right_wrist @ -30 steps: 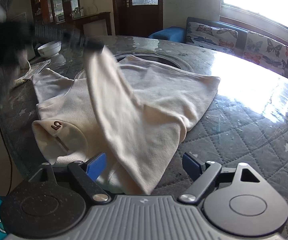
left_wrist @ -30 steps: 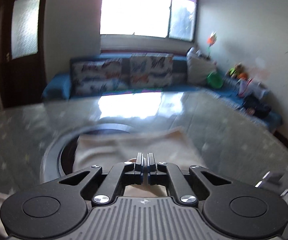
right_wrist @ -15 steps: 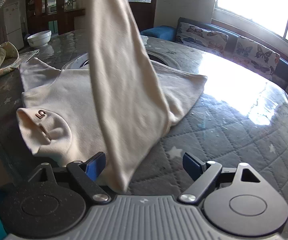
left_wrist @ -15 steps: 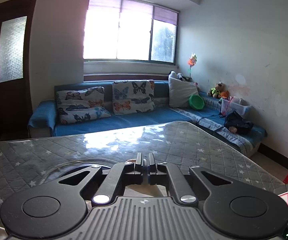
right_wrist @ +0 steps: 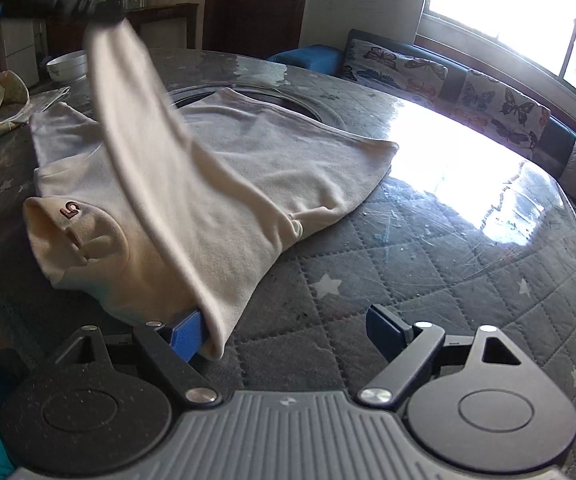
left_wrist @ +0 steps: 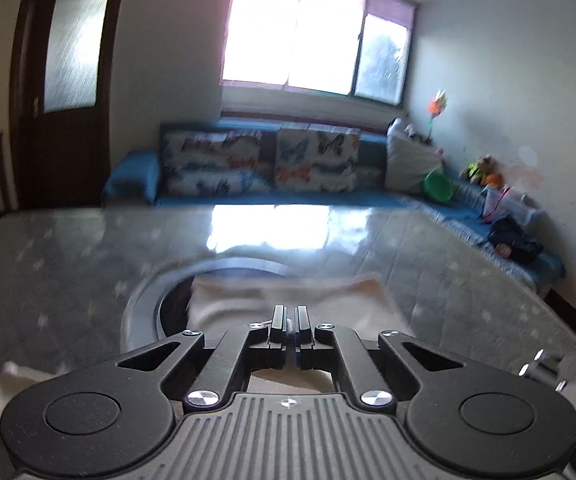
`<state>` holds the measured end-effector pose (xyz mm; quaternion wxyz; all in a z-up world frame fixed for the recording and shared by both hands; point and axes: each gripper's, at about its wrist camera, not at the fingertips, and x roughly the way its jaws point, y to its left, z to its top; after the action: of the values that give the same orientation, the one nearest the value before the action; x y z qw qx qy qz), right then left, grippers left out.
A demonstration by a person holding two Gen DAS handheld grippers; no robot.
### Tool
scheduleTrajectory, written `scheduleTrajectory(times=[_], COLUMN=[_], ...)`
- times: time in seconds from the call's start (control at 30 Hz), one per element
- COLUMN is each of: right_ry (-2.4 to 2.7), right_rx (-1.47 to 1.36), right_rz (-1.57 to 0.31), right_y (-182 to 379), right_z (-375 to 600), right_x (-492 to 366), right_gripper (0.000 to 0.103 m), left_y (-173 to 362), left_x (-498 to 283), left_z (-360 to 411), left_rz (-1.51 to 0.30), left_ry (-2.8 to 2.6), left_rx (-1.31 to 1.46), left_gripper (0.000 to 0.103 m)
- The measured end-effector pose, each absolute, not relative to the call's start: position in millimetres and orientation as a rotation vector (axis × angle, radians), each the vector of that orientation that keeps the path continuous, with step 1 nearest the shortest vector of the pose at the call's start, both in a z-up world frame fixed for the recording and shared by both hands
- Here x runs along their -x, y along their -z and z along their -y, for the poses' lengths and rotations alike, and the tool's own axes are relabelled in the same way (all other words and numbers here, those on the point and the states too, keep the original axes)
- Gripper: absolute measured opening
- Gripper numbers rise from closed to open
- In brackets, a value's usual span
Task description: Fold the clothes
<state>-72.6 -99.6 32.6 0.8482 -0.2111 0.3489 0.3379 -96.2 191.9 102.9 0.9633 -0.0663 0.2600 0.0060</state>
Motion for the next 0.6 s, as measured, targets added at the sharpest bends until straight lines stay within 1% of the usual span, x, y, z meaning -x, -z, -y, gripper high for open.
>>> scheduleTrajectory(times=[0.27,0.3,0.47,0.53,0.6], right_ry=[-0.782,-0.791,-0.806,-0.809,-0.830], right_rx=[0.414,0.400,0.334,0.316,0.302], right_rz=[-0.775,-0.778,-0.760,-0.758,-0.767], right_y=[-42,-45,-61,-63,-61], right_z=[107,108,107,102,95], right_x=[70,70,58,48,36], right_gripper=[0.087,0.085,0.075,0.065,0.061], left_y=[-44,-40,-33,-34,-35], left_x=[101,101,103,104,104], left_z=[-206,-206,-206,-205,-205], left_rz=[-0.675,-0.686,-0.696,-0.693,-0.691], left_ry=[-0.049,-0.055,-0.060,-0.059,-0.059], left_rx=[0.150,0.150,0.160,0.160,0.161], left_gripper=[0.005,0.005,0.006,0.006,0.006])
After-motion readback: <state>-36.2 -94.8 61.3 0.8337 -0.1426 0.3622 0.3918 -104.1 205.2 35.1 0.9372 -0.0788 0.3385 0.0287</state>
